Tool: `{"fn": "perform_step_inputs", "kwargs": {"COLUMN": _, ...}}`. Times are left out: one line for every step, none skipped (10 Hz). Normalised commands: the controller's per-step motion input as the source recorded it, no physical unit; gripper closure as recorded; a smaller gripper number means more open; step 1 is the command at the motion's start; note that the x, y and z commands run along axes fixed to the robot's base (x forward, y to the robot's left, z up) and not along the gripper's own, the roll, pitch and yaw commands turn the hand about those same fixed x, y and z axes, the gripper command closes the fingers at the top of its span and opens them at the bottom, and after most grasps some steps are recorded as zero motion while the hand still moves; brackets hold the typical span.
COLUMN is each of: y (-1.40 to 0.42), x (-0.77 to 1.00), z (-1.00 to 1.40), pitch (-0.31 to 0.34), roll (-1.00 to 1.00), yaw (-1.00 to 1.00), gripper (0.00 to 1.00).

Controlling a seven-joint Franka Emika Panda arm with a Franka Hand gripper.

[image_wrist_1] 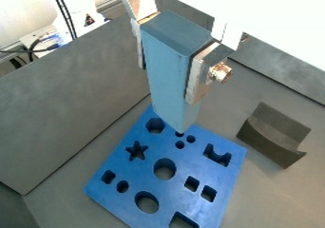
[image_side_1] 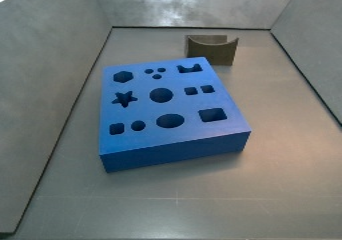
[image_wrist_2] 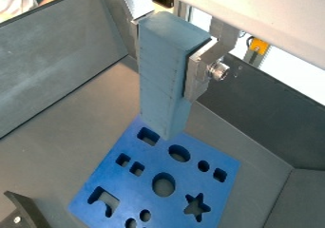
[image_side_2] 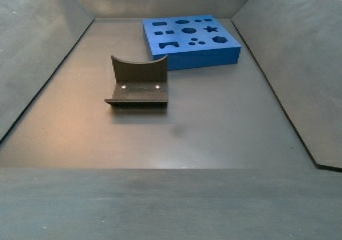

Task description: Insert the rectangle object.

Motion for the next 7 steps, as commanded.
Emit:
{"fn": "perform_step_inputs", "kwargs": {"y": 0.03, "x": 0.00, "z": 0.00, "pitch": 0.000, "roll": 0.00, "yaw": 0.00, "gripper": 1.00}}
{"fn": "perform_step_inputs", "kwargs": {"y": -0.32, "x": 0.32, "z": -0.60, "pitch": -0.029, "roll": 0.00, "yaw": 0.23, "gripper": 1.00}}
{"fn": "perform_step_inputs", "kwargs": {"y": -0.22, "x": 0.76, "z": -0.89, "pitch": 0.000, "roll": -0.16, "yaw": 0.33, "gripper": 1.00}}
{"fn": "perform_step_inputs", "kwargs": {"y": -0.03, "x": 0.74, "z": -0.81, "pitch": 0.000, "roll": -0.17, "yaw": 0.41, "gripper": 1.00}}
{"fn": "perform_step_inputs", "kwargs": {"y": -0.01, "x": 0.75, "z": -0.81, "pitch": 0.000, "roll": -0.16, "yaw": 0.39, "gripper": 1.00}}
{"fn": "perform_step_inputs", "kwargs": {"y": 0.00, "x": 0.73, "z": -0.79, "pitch": -0.009, "roll": -0.16, "yaw": 0.35, "gripper": 1.00}}
{"fn": "perform_step_inputs", "kwargs": {"y": 0.00, "x": 0.67, "z": -0.90, "pitch": -0.023, "roll": -0.19, "yaw": 0.38, "gripper": 1.00}}
